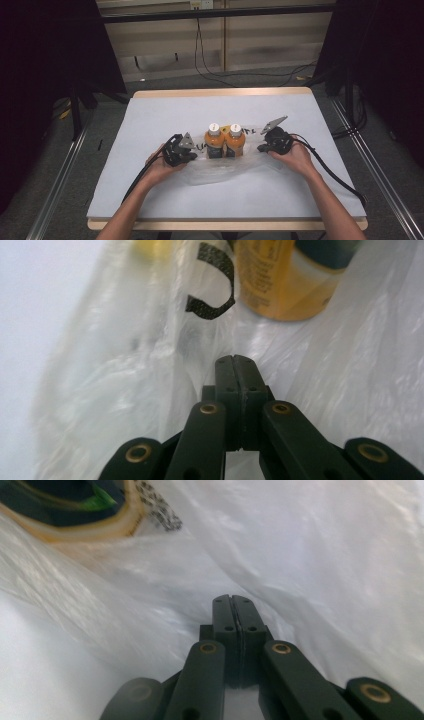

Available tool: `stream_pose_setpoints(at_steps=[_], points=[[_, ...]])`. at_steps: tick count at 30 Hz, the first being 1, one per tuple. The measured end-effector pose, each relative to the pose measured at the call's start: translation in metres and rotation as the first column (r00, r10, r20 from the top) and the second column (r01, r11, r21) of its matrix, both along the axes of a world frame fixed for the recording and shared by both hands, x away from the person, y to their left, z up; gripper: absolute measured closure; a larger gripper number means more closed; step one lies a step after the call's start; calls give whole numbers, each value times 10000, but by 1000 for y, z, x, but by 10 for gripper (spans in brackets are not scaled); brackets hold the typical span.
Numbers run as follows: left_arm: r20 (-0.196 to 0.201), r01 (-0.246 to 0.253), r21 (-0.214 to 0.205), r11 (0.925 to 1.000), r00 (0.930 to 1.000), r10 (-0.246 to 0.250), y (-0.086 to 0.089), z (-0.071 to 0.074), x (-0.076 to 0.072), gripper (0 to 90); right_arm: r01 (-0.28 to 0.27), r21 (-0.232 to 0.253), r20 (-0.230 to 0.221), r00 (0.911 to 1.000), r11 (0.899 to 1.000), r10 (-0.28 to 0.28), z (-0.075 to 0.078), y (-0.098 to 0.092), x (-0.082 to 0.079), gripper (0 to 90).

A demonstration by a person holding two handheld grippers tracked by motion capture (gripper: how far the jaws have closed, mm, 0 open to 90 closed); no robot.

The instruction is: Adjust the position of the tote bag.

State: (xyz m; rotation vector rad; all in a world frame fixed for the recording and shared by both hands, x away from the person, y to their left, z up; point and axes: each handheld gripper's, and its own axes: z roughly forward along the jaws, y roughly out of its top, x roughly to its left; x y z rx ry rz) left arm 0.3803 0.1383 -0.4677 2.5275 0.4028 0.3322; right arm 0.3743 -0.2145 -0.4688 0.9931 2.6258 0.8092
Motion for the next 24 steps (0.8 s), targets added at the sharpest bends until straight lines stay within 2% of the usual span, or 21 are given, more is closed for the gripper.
stream_pose_setpoints(at_steps=[1,2,4,6,7,10,11,15,17,19,22,24], points=[[28,31,139,9999,10000,-31,2,1,1,900,3,-106,92,10000,9999,-2,0,-1,0,898],[69,-46,32,10000,10000,46,4,0,2,900,-26,-256,160,9999,9997,30,1,-2,0,898],[65,-137,110,9998,9999,136,8,1,3,900,46,-448,139,9999,9990,-39,2,-2,-1,898],[67,-234,100,9997,9997,234,13,1,4,900,87,-471,158,9998,9989,-80,2,-3,-1,893],[204,-301,188,9994,9993,297,14,1,4,900,76,-478,179,9998,9988,-67,2,-3,-1,891],[322,-256,661,9975,9992,235,17,2,2,900,-134,-299,100,9999,9995,137,1,-3,-2,866],[405,-272,669,9974,9989,245,18,2,2,900,-153,-291,72,9999,9995,155,2,-3,-2,865],[280,-316,724,9969,9992,297,26,3,4,900,-304,-253,-33,9995,9992,303,2,-2,-3,874],[579,-392,923,9950,9977,339,29,2,3,900,-350,-293,-61,9994,9990,348,3,-2,-3,875],[433,-477,782,9958,9981,444,32,2,3,900,-302,-406,-102,9995,9987,298,3,-4,-3,876],[376,-427,1001,9941,9985,391,37,3,5,900,-255,-607,-153,9996,9978,246,4,-4,-4,885],[323,-668,758,9949,9974,645,45,2,5,900,-348,-925,-67,9994,9951,343,5,-6,-4,894]])
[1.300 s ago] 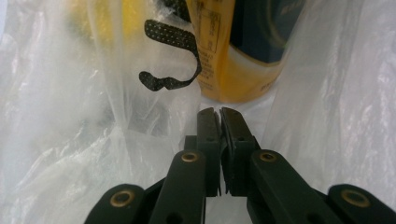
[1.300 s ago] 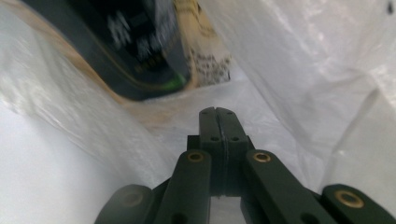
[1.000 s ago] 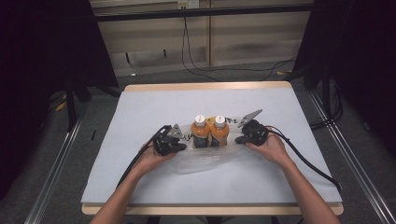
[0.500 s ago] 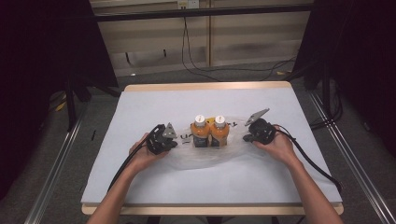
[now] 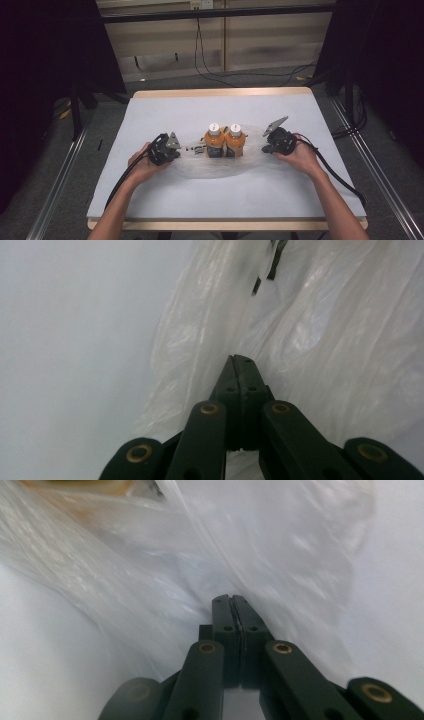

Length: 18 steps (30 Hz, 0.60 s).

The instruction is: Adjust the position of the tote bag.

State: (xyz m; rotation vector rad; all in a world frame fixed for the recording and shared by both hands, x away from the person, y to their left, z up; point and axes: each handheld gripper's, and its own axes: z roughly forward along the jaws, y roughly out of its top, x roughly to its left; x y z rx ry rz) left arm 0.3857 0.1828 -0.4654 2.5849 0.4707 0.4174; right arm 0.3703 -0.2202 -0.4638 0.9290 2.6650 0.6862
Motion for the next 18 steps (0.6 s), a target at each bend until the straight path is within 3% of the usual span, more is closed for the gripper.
stream_pose_setpoints(at_steps=[9,14,18], points=[[-100,-115,-6,9999,9999,115,13,1,2,900,-3,-694,58,10000,9976,7,2,-8,0,900],[-115,-135,-62,9999,9998,134,14,0,2,900,370,-441,-71,9993,9983,-373,2,-25,1,900],[-66,-137,-22,9999,9999,137,14,0,1,900,437,-563,-95,9990,9975,-443,2,-33,0,900]])
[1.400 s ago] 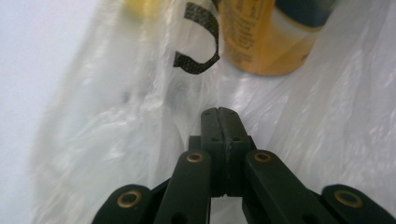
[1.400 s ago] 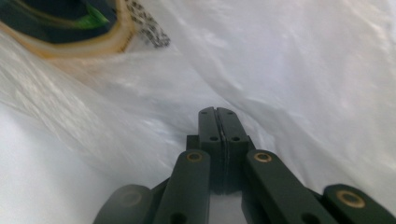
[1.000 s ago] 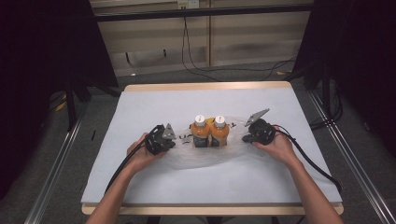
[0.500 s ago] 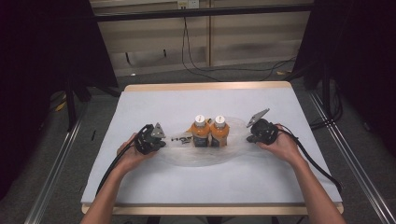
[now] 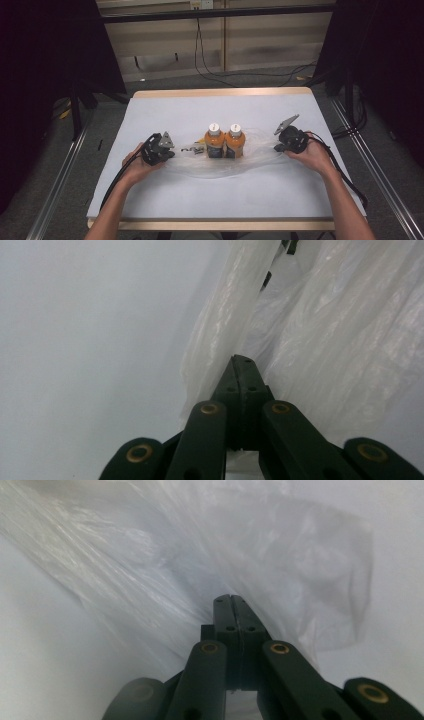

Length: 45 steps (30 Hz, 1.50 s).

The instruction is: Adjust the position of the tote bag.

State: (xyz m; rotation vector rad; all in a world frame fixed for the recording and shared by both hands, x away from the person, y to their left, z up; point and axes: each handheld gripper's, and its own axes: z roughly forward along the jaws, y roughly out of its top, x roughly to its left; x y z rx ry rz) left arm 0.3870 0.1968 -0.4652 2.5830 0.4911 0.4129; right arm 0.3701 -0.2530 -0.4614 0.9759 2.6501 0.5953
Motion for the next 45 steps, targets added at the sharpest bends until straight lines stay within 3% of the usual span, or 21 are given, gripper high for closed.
stream_pose_setpoints(at_steps=[7,14,21,22,24,25,26,28,33,36,43,45], points=[[-325,-151,-599,9981,9994,132,5,-1,6,900,119,-163,34,9999,9998,-119,0,-5,-3,900],[-614,-351,-1324,9906,9977,272,8,-4,11,900,202,-272,280,9994,9994,-194,0,-10,-2,900],[-787,-356,-1459,9887,9966,243,9,-4,11,900,348,-261,342,9988,9991,-339,-1,-13,-3,900],[-823,-261,-1420,9895,9965,145,10,-4,11,900,346,-150,375,9987,9993,-340,-1,-15,-2,900],[-1157,-392,-1799,9829,9931,184,16,-5,12,900,545,427,285,9980,9976,-558,-3,-21,-3,900],[-1077,-388,-1776,9833,9940,198,16,-5,11,900,519,555,285,9982,9971,-535,-4,-23,-3,900],[-989,-320,-1569,9871,9950,165,14,-4,10,900,460,458,327,9983,9979,-476,-4,-22,-3,900],[-1125,-336,-1589,9867,9935,158,14,-3,10,900,493,152,444,9978,9987,-499,-3,-19,-3,900],[-1351,-717,-2294,9707,9900,412,20,-2,11,900,508,503,652,9964,9974,-540,-1,-18,-5,900],[-1373,-701,-2789,9578,9900,325,21,1,10,900,411,1041,797,9956,9937,-495,3,-17,-5,900],[-1097,-413,-3321,9424,9939,49,13,13,4,889,109,1991,1012,9944,9799,-316,15,-14,-9,900],[-1073,-317,-3637,9310,9942,-80,10,17,1,889,-31,2016,1154,9931,9795,-206,19,-11,-11,900]])
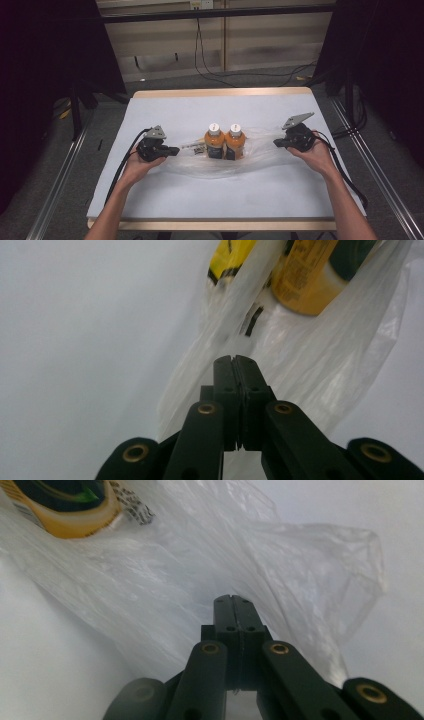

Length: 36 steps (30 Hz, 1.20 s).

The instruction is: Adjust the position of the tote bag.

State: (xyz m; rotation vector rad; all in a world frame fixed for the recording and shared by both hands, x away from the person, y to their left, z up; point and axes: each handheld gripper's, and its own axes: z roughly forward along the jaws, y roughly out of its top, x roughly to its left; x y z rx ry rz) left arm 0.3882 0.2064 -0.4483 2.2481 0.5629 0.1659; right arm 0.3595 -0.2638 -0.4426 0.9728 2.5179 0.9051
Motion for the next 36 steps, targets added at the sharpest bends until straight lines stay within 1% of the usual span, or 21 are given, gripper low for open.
stream_pose_setpoints(at_steps=[2,4,6,7,8,12,13,15,16,18,20,21,23,25,27,28,29,30,31,34,36], points=[[176,84,-146,9999,9998,-81,-3,5,-2,889,-105,212,50,9999,9997,104,4,4,-1,900],[212,88,-592,9982,9997,-75,-6,10,-5,890,-273,482,138,9995,9985,267,7,6,-2,900],[283,209,-768,9968,9994,-188,-9,14,-8,891,-327,600,205,9993,9977,315,12,9,-3,900],[324,268,-973,9949,9992,-237,-12,15,-10,893,-456,733,230,9988,9963,440,14,11,-3,900],[433,390,-975,9945,9985,-349,-14,17,-10,896,-482,834,349,9984,9953,454,16,12,-4,900],[345,581,-1437,9879,9980,-537,-27,19,-18,898,-652,1203,483,9970,9906,598,25,18,-7,900],[283,686,-1618,9844,9975,-649,-31,18,-19,899,-725,1309,494,9966,9887,665,27,20,-7,900],[332,888,-1583,9834,9959,-846,-42,17,-24,898,-794,1448,466,9962,9863,734,28,25,-8,900],[396,1033,-1454,9840,9943,-986,-46,18,-26,898,-894,1491,440,9955,9848,837,28,28,-7,900],[405,1165,-1573,9806,9929,-1115,-54,19,-31,897,-1024,1517,442,9943,9831,968,27,35,-7,900],[491,1403,-1500,9787,9897,-1343,-61,20,-35,898,-1054,1538,367,9942,9825,1009,25,39,-6,900],[413,1426,-1667,9757,9896,-1376,-65,20,-37,897,-1042,1466,340,9944,9837,1002,25,40,-6,900],[604,1570,-1579,9749,9870,-1492,-72,20,-40,897,-1110,1593,322,9937,9810,1072,25,44,-5,900],[626,1609,-1752,9713,9864,-1521,-82,18,-44,895,-1229,1625,372,9923,9790,1184,26,48,-5,900],[781,1744,-1465,9737,9833,-1643,-94,16,-47,895,-1321,1673,318,9912,9770,1285,26,54,-5,900],[736,1882,-1476,9710,9811,-1790,-100,15,-49,895,-1338,1598,304,9910,9781,1306,26,55,-4,900],[834,1999,-1315,9710,9782,-1901,-106,14,-50,895,-1341,1541,305,9909,9789,1309,25,57,-3,900],[863,2009,-1289,9711,9778,-1909,-110,14,-51,895,-1296,1561,305,9915,9792,1264,25,58,-1,900],[818,2053,-1415,9684,9773,-1953,-113,14,-50,895,-1327,1617,283,9911,9779,1298,24,59,0,900],[796,1952,-1561,9683,9796,-1846,-118,15,-47,895,-1410,1718,233,9900,9750,1391,23,65,4,900],[942,1850,-1605,9696,9807,-1715,-120,15,-46,894,-1506,1570,218,9886,9761,1490,22,71,7,900]])
